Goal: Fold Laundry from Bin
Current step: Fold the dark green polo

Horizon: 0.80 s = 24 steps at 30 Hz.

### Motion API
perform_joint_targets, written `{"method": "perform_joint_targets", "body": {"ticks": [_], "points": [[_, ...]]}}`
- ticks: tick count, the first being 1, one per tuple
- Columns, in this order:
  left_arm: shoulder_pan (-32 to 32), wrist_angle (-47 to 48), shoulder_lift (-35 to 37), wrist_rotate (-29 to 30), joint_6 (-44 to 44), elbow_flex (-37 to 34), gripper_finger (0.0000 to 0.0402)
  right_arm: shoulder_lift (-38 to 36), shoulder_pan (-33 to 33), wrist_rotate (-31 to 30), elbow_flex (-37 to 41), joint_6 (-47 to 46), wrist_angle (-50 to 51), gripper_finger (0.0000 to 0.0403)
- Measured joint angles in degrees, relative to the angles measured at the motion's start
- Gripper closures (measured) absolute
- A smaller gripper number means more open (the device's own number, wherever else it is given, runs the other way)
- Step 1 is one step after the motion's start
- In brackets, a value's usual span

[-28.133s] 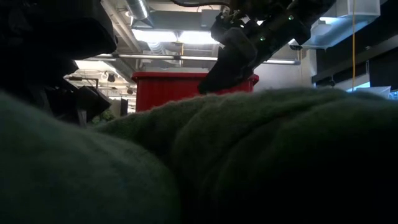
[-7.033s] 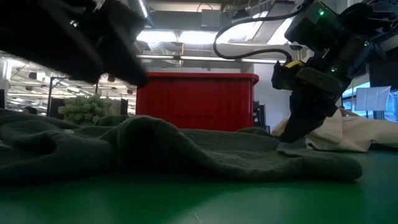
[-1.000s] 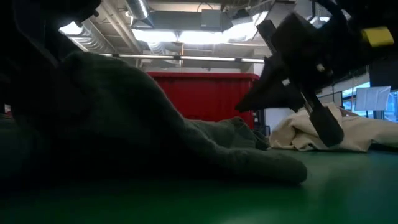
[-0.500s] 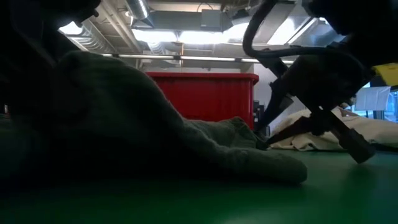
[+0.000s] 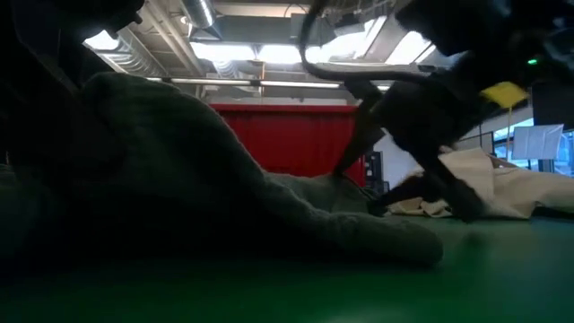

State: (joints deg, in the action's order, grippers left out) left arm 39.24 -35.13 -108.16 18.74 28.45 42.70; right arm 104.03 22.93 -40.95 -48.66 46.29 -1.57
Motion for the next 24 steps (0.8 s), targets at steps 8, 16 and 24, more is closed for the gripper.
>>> {"method": "perform_joint_targets", "body": {"ticks": [8, 16, 24], "points": [[0.2, 0.0, 0.0, 0.0, 0.0, 0.0, 0.0401, 0.0, -1.1, 1.0, 0.0, 0.6, -5.3, 0.0211], [0.2, 0.7, 0.0, 0.0, 0.3, 0.0, 0.0401, 0.0, 3.2, 0.0, 0.0, 0.7, -10.3, 0.0316], [0.2, 1.3, 0.0, -0.5, 1.3, 0.0, 0.0401, 0.0, 4.4, -2.6, -0.9, 0.7, -11.9, 0.0388]]}}
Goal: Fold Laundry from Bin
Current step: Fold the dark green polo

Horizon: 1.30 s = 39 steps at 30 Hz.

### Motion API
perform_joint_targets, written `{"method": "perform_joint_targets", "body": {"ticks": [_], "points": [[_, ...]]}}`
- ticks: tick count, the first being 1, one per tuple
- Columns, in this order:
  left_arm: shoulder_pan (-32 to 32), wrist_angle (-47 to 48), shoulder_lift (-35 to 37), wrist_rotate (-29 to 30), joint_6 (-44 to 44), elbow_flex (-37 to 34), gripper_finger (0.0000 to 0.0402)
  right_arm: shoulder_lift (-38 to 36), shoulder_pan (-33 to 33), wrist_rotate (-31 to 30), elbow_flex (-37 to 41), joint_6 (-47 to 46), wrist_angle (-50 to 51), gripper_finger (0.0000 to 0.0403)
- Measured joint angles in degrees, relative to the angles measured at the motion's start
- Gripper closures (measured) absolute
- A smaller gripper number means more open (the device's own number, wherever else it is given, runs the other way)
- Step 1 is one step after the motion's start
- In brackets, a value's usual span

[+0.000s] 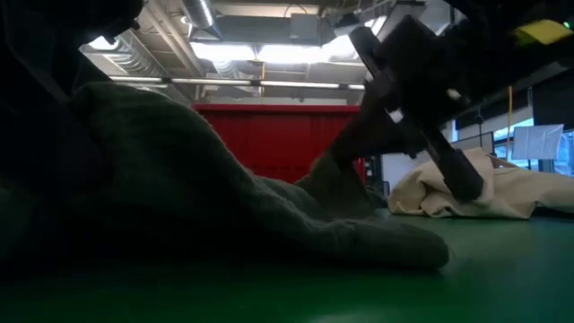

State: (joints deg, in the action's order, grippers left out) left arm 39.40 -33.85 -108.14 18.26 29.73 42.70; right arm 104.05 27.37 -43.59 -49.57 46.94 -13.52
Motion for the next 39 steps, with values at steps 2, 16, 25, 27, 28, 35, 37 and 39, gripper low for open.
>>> {"method": "perform_joint_targets", "body": {"ticks": [2, 16, 25, 27, 28, 35, 37, 39], "points": [[0.0, 0.0, 0.0, -0.4, 0.2, 0.0, 0.0401, 0.0, 0.0, -1.4, -1.2, 0.1, 0.0, 0.0386], [0.1, 0.0, 0.3, -4.7, 2.6, 0.0, 0.0401, -0.1, -8.9, 10.4, -14.5, 1.4, 2.0, 0.0398], [0.4, -1.5, 0.3, -7.2, 3.0, 0.0, 0.0402, 2.9, -19.2, 25.2, -14.7, -6.5, 3.0, 0.0401], [0.4, -2.7, 0.3, -8.0, 2.8, 0.0, 0.0402, 4.6, -20.4, 27.4, -14.7, -6.7, 3.2, 0.0401], [0.4, -3.3, 0.3, -8.3, 2.7, 0.0, 0.0401, 5.4, -20.8, 28.5, -14.7, -6.7, 3.1, 0.0400], [0.5, -6.9, 0.3, -9.0, 0.5, 0.0, 0.0370, 10.3, -21.5, 31.2, -14.7, -6.7, 2.9, 0.0400], [0.5, -7.1, 0.6, -9.0, -0.3, 0.0, 0.0354, 11.1, -21.5, 31.2, -14.7, -6.8, 2.8, 0.0400], [0.5, -7.0, 1.2, -9.1, -0.3, 0.0, 0.0337, 11.5, -21.5, 31.2, -14.7, -6.9, 3.1, 0.0400]]}}
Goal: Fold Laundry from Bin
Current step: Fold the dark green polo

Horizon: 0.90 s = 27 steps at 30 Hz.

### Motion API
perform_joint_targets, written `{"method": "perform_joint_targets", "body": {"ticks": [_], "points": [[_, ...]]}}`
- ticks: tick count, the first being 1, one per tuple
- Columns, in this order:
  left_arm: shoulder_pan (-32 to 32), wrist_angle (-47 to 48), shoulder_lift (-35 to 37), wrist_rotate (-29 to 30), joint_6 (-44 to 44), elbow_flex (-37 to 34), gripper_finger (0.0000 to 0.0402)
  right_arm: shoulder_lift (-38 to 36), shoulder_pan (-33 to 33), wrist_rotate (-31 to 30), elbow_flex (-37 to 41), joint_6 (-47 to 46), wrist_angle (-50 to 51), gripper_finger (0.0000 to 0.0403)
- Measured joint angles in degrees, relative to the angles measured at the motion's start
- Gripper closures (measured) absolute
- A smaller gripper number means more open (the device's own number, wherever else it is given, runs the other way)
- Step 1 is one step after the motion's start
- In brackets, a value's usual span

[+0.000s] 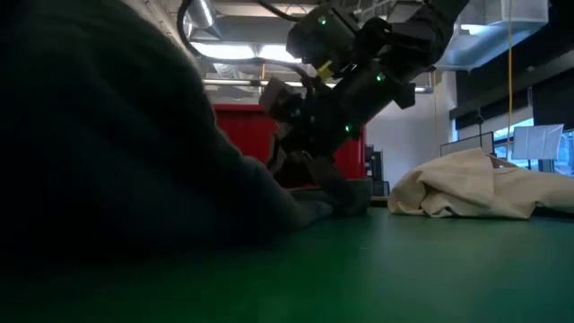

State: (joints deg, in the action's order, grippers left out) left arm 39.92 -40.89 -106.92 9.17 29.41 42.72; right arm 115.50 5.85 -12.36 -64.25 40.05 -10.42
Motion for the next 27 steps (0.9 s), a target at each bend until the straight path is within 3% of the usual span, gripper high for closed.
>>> {"method": "perform_joint_targets", "body": {"ticks": [10, 15, 22, 27], "points": [[0.9, 1.5, 4.0, -1.4, -1.9, 0.0, 0.0273, 0.0, 0.0, -0.5, 0.0, 0.0, -1.8, 0.0400], [1.7, 4.9, 6.6, -1.9, -2.9, 0.0, 0.0270, 0.0, 0.0, -0.6, 0.0, 0.0, -2.1, 0.0400], [2.1, 15.5, 7.3, -4.8, 3.9, 0.1, 0.0272, 0.0, 0.0, -2.1, 0.0, 0.0, -1.6, 0.0400], [2.1, 15.0, 7.3, -4.6, 3.7, 0.1, 0.0272, 0.0, 0.0, -2.2, 0.0, 0.0, -1.5, 0.0400]]}}
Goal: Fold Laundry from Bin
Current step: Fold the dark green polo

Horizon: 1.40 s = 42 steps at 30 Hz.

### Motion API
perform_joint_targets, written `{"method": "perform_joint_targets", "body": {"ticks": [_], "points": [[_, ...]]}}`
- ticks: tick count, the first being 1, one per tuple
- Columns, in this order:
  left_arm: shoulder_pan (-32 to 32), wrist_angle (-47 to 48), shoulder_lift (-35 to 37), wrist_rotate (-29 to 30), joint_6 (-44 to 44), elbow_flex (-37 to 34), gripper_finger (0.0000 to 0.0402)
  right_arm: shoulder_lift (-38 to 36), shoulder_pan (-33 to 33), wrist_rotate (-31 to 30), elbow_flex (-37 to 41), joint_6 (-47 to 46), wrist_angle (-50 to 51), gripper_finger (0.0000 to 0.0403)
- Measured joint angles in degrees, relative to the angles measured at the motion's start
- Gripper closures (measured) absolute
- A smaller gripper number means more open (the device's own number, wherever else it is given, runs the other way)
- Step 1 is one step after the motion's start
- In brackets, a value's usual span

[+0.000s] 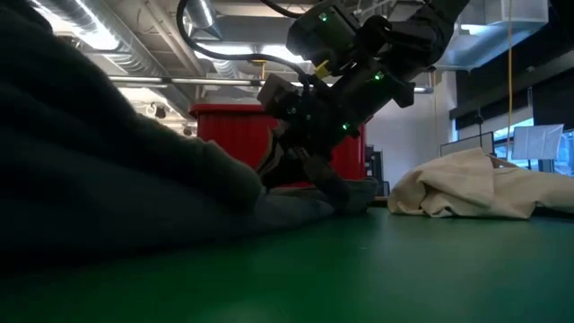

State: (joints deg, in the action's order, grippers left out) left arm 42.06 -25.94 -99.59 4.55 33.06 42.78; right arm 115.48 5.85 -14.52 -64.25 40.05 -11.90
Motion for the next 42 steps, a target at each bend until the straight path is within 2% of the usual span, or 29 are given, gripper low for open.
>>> {"method": "perform_joint_targets", "body": {"ticks": [8, 21, 27, 31, 35, 38, 42], "points": [[-0.2, 3.4, 0.0, 0.2, 0.7, 0.0, 0.0270, 0.0, 0.0, 0.0, 0.0, -1.3, 1.3, 0.0400], [-5.3, 9.3, 0.4, -7.5, 0.8, 0.0, 0.0214, 0.0, 0.0, 0.0, 0.0, -1.4, 1.5, 0.0400], [-6.2, 16.5, 5.1, -7.9, -0.3, -0.1, 0.0212, 0.0, 0.0, 0.0, 0.0, -1.4, 1.8, 0.0400], [-5.7, 24.6, 11.1, -3.0, -0.6, -0.1, 0.0211, 0.0, 0.1, 0.0, 0.0, -1.3, 1.9, 0.0400], [-4.3, 30.4, 15.5, 5.2, -0.6, -0.1, 0.0211, 0.0, 0.1, 0.0, 0.0, -1.3, 1.8, 0.0400], [-3.4, 28.9, 16.5, 9.1, -0.8, 0.0, 0.0211, 0.0, 0.1, 0.1, 0.0, -1.3, 1.8, 0.0400], [-3.1, 26.6, 15.2, 11.2, -2.2, 0.0, 0.0211, 0.0, 0.1, 0.1, 0.0, -1.3, 1.8, 0.0400]]}}
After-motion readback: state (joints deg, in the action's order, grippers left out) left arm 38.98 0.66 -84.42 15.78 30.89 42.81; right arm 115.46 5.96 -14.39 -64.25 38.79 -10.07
